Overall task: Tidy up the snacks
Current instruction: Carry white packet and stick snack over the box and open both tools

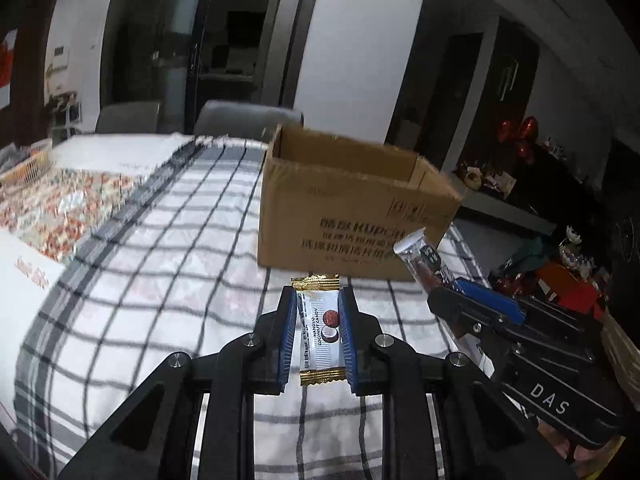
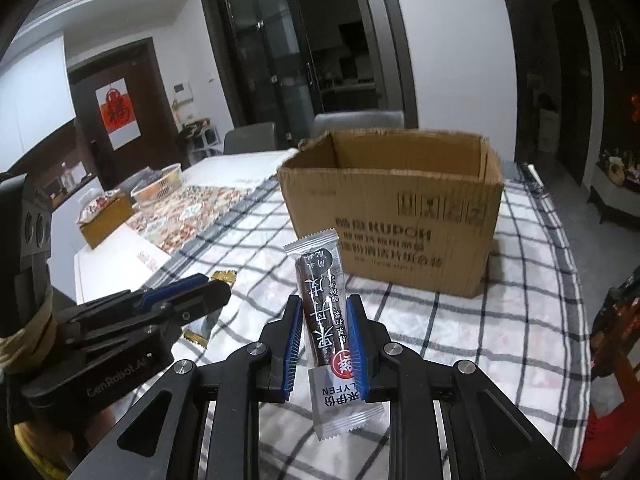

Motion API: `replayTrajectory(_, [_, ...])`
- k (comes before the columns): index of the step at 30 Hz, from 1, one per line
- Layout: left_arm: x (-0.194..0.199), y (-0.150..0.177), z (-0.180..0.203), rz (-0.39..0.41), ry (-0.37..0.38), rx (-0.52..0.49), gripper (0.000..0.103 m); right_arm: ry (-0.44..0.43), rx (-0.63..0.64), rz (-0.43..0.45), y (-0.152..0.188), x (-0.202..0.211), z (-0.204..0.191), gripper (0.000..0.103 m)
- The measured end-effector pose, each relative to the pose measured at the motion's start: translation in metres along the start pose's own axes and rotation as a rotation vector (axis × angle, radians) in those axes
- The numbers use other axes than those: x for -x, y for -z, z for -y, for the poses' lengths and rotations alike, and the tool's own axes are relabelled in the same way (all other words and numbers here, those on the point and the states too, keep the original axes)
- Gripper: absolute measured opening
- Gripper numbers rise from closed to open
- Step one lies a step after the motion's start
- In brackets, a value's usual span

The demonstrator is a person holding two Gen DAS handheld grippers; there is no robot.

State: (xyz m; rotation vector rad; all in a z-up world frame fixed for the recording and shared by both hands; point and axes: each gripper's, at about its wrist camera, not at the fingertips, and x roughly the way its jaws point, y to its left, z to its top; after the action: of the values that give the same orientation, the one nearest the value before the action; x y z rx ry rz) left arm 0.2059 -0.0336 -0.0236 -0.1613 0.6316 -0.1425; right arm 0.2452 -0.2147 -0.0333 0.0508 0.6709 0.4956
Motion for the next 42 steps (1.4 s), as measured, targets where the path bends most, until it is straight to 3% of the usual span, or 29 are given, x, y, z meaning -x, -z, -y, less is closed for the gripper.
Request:
replayTrajectory(12, [0.022, -0.047, 0.009, 0.089, 0.045, -0.115, 0.022, 0.041, -0.015, 0.105, -0.032, 0.024, -0.006, 0.024])
replayTrajectory(23, [0.010, -0.103, 0.011, 0.143, 0.084, -0.164, 0.022, 0.106, -0.002, 0.199, -0.082, 0.028, 0.002, 0.024])
replayTrajectory(42, [-0.074, -0.173, 0.017, 0.090, 0.131, -0.211, 0.022, 0.175, 0.030, 0.151, -0.137, -0.028, 0.045, 0.024])
